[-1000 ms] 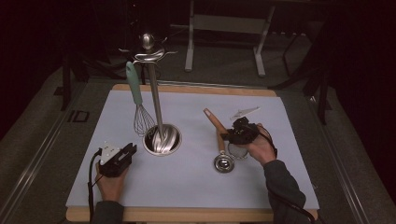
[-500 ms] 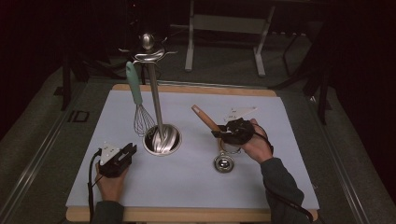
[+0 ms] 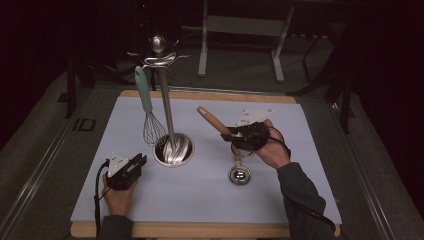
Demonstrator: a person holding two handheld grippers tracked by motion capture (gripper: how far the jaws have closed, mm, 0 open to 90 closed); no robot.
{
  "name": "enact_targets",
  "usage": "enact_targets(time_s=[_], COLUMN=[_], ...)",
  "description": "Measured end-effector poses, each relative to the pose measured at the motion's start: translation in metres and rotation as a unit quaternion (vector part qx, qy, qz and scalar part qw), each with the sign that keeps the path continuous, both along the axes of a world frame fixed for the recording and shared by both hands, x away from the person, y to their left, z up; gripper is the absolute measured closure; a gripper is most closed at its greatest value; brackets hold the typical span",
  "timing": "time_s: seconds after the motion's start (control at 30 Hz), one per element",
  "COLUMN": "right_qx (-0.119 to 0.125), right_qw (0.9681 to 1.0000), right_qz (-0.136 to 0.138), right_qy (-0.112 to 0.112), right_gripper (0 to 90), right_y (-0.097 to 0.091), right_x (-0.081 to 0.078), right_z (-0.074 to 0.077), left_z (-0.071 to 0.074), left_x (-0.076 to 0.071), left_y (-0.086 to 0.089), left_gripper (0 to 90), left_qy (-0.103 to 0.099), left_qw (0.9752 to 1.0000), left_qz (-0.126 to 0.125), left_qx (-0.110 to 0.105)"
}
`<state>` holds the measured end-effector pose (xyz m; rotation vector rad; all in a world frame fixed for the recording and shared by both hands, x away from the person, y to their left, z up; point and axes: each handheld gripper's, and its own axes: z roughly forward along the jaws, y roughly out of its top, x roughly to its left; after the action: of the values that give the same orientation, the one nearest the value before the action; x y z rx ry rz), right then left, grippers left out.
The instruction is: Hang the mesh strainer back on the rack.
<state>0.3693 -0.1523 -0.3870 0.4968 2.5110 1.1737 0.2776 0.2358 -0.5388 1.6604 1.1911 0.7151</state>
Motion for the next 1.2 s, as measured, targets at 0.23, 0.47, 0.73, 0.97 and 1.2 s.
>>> enact_targets(time_s=[0.23, 0.47, 0.73, 0.97, 1.2], right_qx=[0.034, 0.074, 0.095, 0.119, 0.145], right_qw=[0.9992, 0.9963, 0.9930, 0.9893, 0.9842], right_qz=[0.012, 0.028, 0.049, 0.060, 0.071], right_qy=[-0.018, -0.035, -0.050, -0.060, -0.072], right_gripper=[71.0, 70.9, 70.9, 71.0, 71.0], right_y=[0.005, 0.012, 0.021, 0.027, 0.032], right_x=[-0.003, -0.007, -0.008, -0.008, -0.013], right_z=[0.015, 0.031, 0.049, 0.066, 0.086], left_z=[0.000, 0.000, 0.000, 0.000, 0.000], left_x=[0.000, 0.000, 0.000, 0.000, 0.000], left_y=[0.000, 0.000, 0.000, 0.000, 0.000], left_gripper=[75.9, 75.9, 75.8, 75.7, 75.8], left_qy=[0.000, 0.001, 0.001, -0.001, -0.001], left_qw=[1.0000, 1.0000, 1.0000, 1.0000, 1.0000], left_qz=[0.000, -0.001, -0.001, 0.000, 0.000], left_qx=[0.001, 0.000, 0.001, 0.000, 0.000])
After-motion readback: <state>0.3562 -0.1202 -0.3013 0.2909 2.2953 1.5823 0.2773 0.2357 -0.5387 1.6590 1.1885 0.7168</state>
